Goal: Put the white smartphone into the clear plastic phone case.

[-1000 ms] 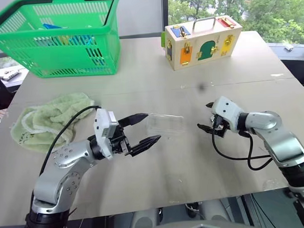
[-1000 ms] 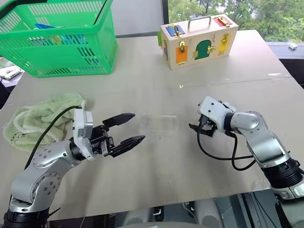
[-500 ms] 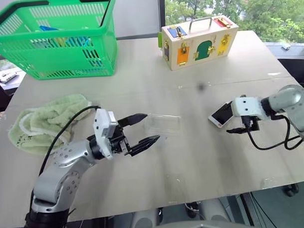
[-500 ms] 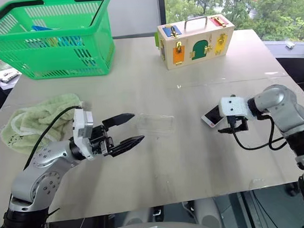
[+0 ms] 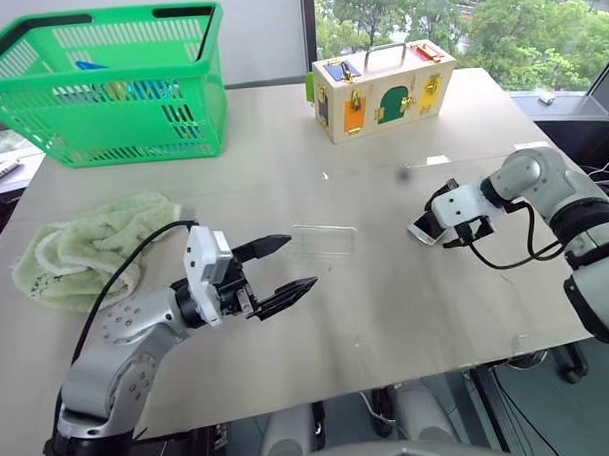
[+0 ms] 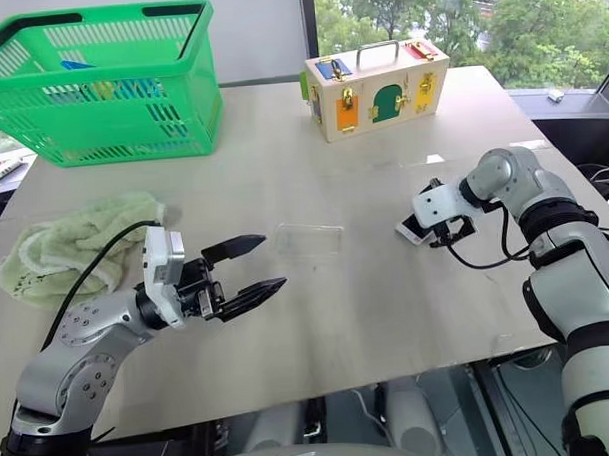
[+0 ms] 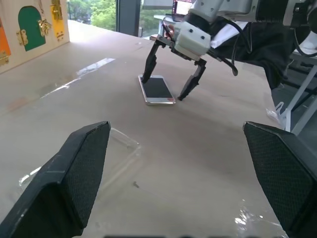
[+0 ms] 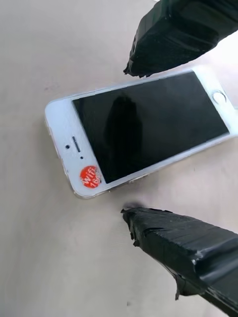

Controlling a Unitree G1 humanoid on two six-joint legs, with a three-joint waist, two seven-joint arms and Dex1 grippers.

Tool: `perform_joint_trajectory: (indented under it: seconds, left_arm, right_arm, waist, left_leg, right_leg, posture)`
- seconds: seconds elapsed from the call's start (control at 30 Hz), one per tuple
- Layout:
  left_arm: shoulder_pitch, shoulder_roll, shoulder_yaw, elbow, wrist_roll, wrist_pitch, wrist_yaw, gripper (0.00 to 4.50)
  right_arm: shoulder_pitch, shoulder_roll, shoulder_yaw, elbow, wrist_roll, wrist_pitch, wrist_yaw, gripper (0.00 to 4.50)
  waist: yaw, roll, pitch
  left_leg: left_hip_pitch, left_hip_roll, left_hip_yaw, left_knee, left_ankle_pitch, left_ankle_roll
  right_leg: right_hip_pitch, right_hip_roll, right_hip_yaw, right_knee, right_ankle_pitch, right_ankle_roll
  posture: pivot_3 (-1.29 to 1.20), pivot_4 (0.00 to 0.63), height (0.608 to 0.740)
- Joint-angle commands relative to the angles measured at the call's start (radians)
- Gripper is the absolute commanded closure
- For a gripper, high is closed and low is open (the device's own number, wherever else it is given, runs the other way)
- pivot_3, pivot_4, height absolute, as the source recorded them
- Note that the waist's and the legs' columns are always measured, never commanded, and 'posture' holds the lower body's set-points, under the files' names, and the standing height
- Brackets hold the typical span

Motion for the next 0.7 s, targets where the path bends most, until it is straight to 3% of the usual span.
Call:
perform_joint_trajectory:
  seconds: [0.03, 0.23, 0.47, 0.57, 0.7]
  left_arm:
    - [0.014, 0.000, 0.027, -0.063, -0.003, -0.023, 0.020, 0.00]
    - [0.032, -0.003, 0.025, -0.069, -0.003, -0.031, 0.030, 0.00]
    - [-0.012, 0.001, 0.004, -0.032, -0.005, -0.032, 0.012, 0.00]
    - [-0.031, 0.001, -0.004, -0.015, -0.004, -0.031, 0.000, 0.00]
    - [-0.056, 0.001, -0.015, 0.002, -0.001, -0.029, -0.010, 0.00]
  right_arm:
    - [-0.010, 0.003, -0.125, 0.019, 0.105, 0.135, 0.037, 0.03]
    - [0.060, -0.055, -0.268, -0.091, 0.189, 0.309, -0.037, 0.03]
    - [0.300, -0.145, -0.431, -0.512, 0.323, 0.662, -0.076, 0.03]
    - [0.369, -0.156, -0.499, -0.621, 0.355, 0.783, -0.160, 0.03]
    - [0.377, -0.128, -0.554, -0.627, 0.318, 0.839, -0.391, 0.03]
  waist:
    - [0.000, 0.002, 0.001]
    - [0.014, 0.005, 0.002]
    - [0.033, 0.005, 0.002]
    - [0.037, 0.005, 0.002]
    - [0.030, 0.005, 0.002]
  left_leg:
    - [-0.001, 0.001, 0.000, 0.000, 0.000, 0.000]
    - [-0.008, -0.002, 0.005, 0.000, 0.001, 0.000]
    - [-0.010, -0.002, 0.002, -0.014, 0.003, -0.006]
    - [-0.010, -0.002, 0.002, -0.014, -0.001, -0.005]
    - [-0.010, -0.003, 0.004, -0.013, -0.002, -0.003]
  right_leg:
    - [-0.001, -0.002, -0.003, 0.000, 0.000, 0.000]
    - [-0.012, -0.008, -0.012, 0.008, 0.016, -0.005]
    - [-0.018, -0.001, -0.013, 0.006, 0.008, -0.002]
    - [-0.018, -0.001, -0.015, 0.006, 0.006, 0.000]
    - [-0.017, -0.001, -0.014, 0.004, 0.002, 0.003]
  posture:
    - [0.00, 0.150, 0.740]
    - [0.00, 0.150, 0.740]
    - [0.00, 0.150, 0.740]
    - [0.00, 0.150, 0.740]
    - [0.00, 0.150, 0.740]
